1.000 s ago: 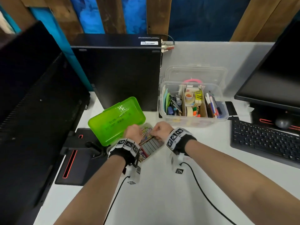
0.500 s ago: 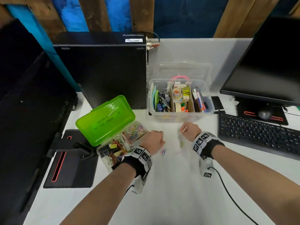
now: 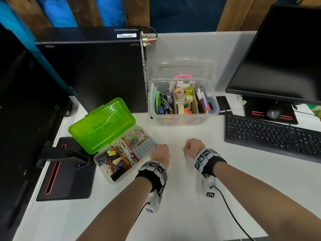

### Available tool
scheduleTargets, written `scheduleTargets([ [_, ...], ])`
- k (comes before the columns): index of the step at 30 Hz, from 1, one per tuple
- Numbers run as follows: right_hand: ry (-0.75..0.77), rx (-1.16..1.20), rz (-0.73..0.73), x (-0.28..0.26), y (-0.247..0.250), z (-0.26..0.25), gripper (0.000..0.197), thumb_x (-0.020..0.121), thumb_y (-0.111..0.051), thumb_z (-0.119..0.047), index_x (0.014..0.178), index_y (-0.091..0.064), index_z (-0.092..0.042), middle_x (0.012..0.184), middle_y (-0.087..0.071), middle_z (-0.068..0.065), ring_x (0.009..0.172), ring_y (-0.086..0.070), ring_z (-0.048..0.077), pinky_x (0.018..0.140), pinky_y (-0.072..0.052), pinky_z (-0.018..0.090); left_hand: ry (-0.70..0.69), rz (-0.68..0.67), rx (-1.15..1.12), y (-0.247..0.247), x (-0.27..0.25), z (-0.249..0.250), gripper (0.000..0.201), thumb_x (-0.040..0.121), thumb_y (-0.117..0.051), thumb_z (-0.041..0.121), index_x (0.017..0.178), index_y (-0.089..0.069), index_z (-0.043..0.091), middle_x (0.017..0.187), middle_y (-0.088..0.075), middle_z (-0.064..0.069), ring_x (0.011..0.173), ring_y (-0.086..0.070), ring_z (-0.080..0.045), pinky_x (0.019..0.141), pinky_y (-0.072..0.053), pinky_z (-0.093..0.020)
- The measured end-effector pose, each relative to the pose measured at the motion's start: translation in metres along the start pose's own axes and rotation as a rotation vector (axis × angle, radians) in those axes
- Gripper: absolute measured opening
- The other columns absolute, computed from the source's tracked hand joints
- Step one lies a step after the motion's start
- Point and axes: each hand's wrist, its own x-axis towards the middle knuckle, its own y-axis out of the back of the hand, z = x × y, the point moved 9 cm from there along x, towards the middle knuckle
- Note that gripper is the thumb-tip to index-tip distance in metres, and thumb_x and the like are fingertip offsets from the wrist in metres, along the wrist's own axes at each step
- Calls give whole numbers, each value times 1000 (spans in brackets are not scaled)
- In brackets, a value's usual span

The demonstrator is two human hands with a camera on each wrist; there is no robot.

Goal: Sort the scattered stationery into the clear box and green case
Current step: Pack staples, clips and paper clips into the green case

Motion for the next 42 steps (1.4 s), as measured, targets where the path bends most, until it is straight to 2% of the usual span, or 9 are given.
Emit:
scheduleTargets([
  [4,109,74,-87,-1,-4,-1,17,82,-62,-12,67,-62,-20,85,-69,0,86,-65,19,75,-53,26,-17,-13,18,-1,-1,2,21,95,-52,9,116,-56,7,117,-58,-11,109,-57,-26,84,-48,-31],
  [8,244,164,-184,-16,-9,-4,5,80,-69,-10,76,-66,-12,67,-59,-9,68,-57,10,77,-54,28,-69,-36,38,0,1,7,22,95,-50,8,117,-53,6,121,-57,-13,113,-55,-27,89,-46,-32],
  [14,309,70,-51,-22,-22,-15,8,84,-64,-17,85,-57,-19,80,-63,0,76,-60,18,73,-48,23,-99,-60,112,2,-1,12,27,93,-51,3,120,-53,4,123,-59,-13,115,-57,-29,89,-47,-32],
  [19,313,-197,-103,-20,-29,-27,5,89,-53,-14,87,-56,-18,103,-64,5,95,-60,25,82,-51,32,-114,-52,116,1,-4,14,32,91,-52,2,123,-47,4,126,-55,-13,115,-55,-28,88,-45,-31],
  [27,267,-293,-197,-11,-35,-31,19,87,-64,-27,76,-53,-17,106,-66,9,99,-62,26,80,-47,28,-172,-26,72,4,-7,10,27,94,-51,7,121,-48,5,125,-53,-14,115,-54,-29,87,-44,-33],
  [30,239,-242,-210,-8,-34,-30,32,85,-67,-22,62,-45,-23,99,-69,5,98,-64,23,79,-48,26,-184,-5,46,10,-8,8,24,94,-50,6,118,-50,4,122,-56,-15,113,-55,-31,86,-44,-34],
  [34,203,-81,-245,-9,-31,-25,30,82,-68,-20,59,-51,-28,66,-55,-12,75,-58,13,66,-45,18,-184,36,-32,20,-7,-1,19,94,-48,8,112,-51,6,115,-59,-16,106,-57,-33,82,-46,-37],
  [38,162,177,-258,-6,-19,-25,25,77,-73,-7,58,-61,-20,57,-58,-1,55,-53,13,64,-51,26,-99,214,-160,51,-6,-30,14,96,-49,17,102,-56,7,101,-64,-10,94,-62,-28,72,-49,-37],
  [42,151,356,-194,7,-1,-57,21,75,-75,-2,63,-63,-15,63,-62,6,56,-56,18,68,-55,35,98,370,-222,80,-7,-89,16,96,-45,14,102,-58,7,93,-63,-7,83,-64,-23,61,-49,-28],
])
